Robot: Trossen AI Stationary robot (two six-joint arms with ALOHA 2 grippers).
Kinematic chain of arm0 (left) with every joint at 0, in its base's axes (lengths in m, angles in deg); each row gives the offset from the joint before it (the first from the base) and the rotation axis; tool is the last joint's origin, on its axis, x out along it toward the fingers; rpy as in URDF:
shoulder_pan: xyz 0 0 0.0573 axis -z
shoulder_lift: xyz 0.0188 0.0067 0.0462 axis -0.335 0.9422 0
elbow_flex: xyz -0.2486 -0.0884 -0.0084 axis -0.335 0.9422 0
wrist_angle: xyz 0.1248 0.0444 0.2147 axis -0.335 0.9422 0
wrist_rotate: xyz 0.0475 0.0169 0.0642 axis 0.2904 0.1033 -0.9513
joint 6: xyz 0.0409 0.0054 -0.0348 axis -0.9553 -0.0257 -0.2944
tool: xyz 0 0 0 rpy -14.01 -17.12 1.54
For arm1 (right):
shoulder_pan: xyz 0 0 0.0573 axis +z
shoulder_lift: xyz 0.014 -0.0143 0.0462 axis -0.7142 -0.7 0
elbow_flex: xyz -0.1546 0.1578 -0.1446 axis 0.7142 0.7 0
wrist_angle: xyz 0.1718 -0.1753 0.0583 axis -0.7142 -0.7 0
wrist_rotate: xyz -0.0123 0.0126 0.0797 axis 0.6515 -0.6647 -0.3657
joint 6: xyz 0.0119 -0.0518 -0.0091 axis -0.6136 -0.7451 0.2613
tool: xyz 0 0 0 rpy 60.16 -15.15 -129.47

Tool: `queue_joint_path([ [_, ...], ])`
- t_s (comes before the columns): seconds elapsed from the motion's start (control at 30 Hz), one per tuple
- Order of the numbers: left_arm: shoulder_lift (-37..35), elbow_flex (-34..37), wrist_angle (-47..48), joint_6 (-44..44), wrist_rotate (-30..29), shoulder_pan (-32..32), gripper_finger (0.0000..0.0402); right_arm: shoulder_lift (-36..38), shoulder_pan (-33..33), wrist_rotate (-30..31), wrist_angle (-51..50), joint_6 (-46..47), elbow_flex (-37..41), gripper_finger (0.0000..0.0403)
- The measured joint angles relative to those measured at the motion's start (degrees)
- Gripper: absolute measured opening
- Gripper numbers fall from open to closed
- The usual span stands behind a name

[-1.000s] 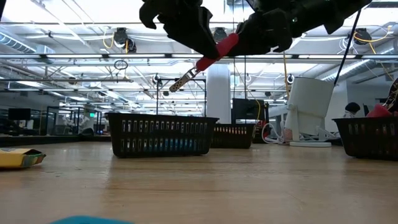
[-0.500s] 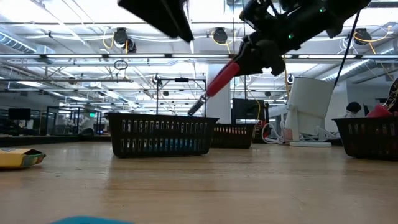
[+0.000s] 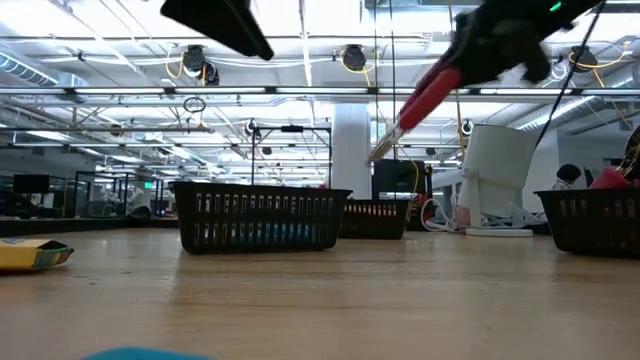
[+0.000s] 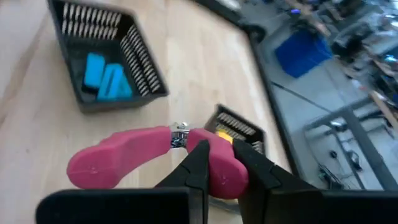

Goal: Pick & Place School Supplies
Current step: Put the pink hole puncher into the bottom right black bin

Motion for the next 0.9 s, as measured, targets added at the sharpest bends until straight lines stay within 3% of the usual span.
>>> queue_joint_path([
  [0.2,-4.2,8.0,-7.7,1.5,-0.3,-0.2,0.0237,8.1,8.6,9.9,-20.3,19.1,-0.1,0.0035],
  [0.47,-5.3,9.9,-9.6,2.0,-0.4,-0.2,0.0237,9.2,13.7,8.4,-55.5,53.3,-3.1,0.0035],
  [0.6,-5.3,9.9,-9.9,1.8,-0.4,-0.2,0.0237,9.2,16.4,5.3,-60.7,61.5,-3.4,0.0035],
  [0.9,-5.3,9.9,-10.1,1.5,-0.3,-0.8,0.0237,9.1,22.7,4.7,-63.3,66.2,-7.8,0.0035],
])
